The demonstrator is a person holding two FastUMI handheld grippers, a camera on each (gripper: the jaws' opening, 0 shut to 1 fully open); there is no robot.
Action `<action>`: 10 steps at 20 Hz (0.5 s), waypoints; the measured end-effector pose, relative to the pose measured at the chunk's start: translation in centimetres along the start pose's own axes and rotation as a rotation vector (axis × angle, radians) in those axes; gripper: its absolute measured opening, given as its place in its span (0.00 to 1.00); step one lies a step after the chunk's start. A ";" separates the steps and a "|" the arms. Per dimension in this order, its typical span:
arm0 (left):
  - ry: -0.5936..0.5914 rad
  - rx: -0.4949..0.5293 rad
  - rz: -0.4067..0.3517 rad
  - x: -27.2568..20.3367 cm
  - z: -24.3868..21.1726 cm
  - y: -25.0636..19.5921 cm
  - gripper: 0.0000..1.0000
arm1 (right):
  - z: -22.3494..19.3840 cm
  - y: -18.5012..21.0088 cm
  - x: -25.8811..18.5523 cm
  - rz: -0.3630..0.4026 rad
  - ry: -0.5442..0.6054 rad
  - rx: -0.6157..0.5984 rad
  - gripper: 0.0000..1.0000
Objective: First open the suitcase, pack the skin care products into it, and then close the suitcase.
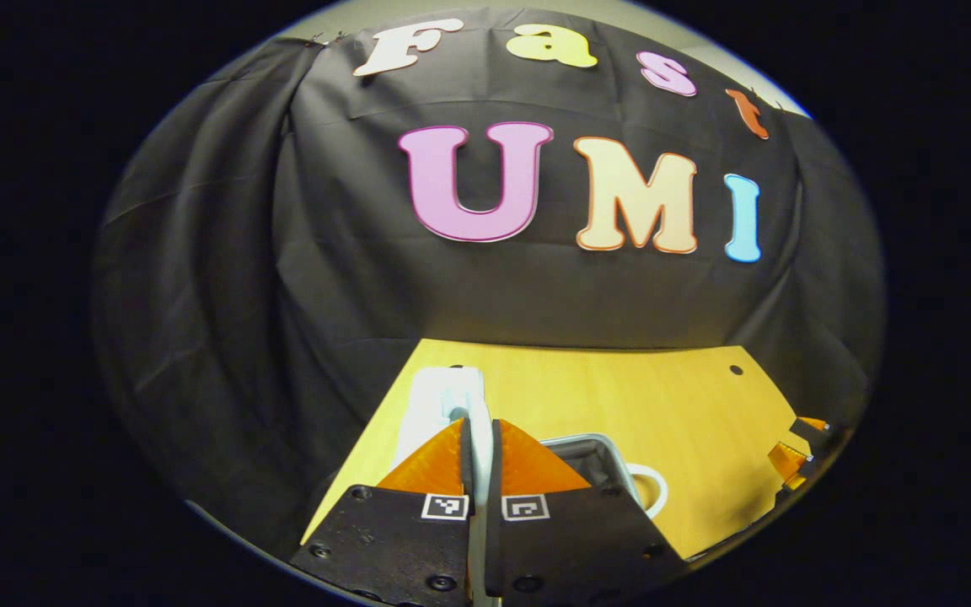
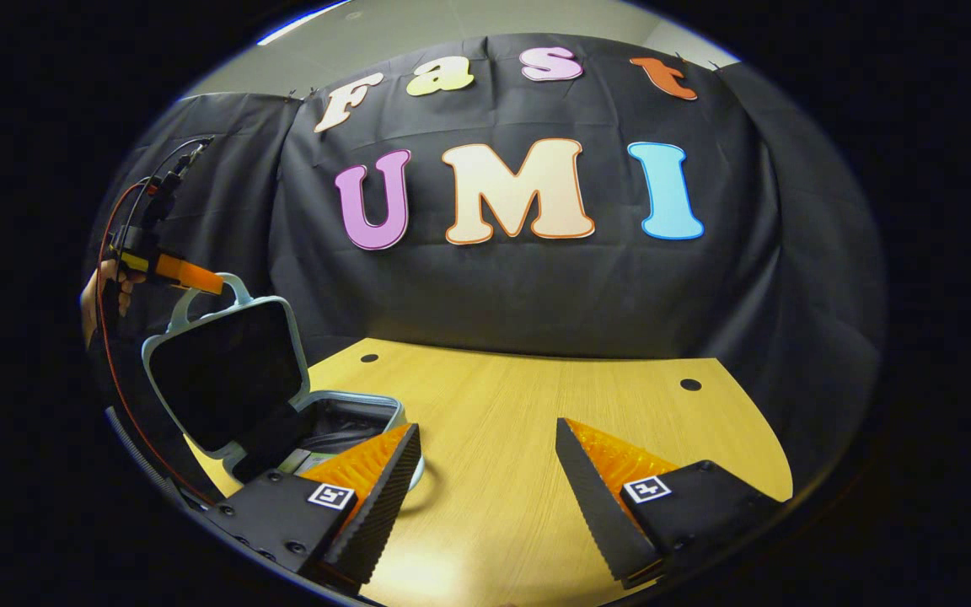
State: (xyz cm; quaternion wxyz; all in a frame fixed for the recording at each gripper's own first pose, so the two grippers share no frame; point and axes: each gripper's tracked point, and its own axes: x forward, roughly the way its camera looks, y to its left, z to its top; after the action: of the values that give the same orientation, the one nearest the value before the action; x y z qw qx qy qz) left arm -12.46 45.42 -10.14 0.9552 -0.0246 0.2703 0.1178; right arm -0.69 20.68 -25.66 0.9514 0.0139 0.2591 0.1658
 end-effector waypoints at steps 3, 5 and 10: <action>0.003 -0.008 -0.067 0.9 -0.4 -3.8 0.00 | 0.1 -1.4 -0.5 -0.015 -0.001 -0.001 1.00; 0.010 -0.026 -0.116 1.5 -1.0 -6.3 0.00 | 0.3 -2.2 -0.8 -0.024 -0.004 0.006 1.00; 0.020 -0.042 -0.181 2.5 -2.8 -11.5 0.00 | 0.7 -4.4 -1.6 -0.043 -0.014 0.014 0.99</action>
State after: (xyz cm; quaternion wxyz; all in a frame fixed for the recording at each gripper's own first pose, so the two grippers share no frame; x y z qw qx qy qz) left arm -9.04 34.52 -14.00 0.9585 -0.0702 0.2738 0.0362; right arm -0.33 16.04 -24.75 0.9565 0.0164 0.2536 0.1435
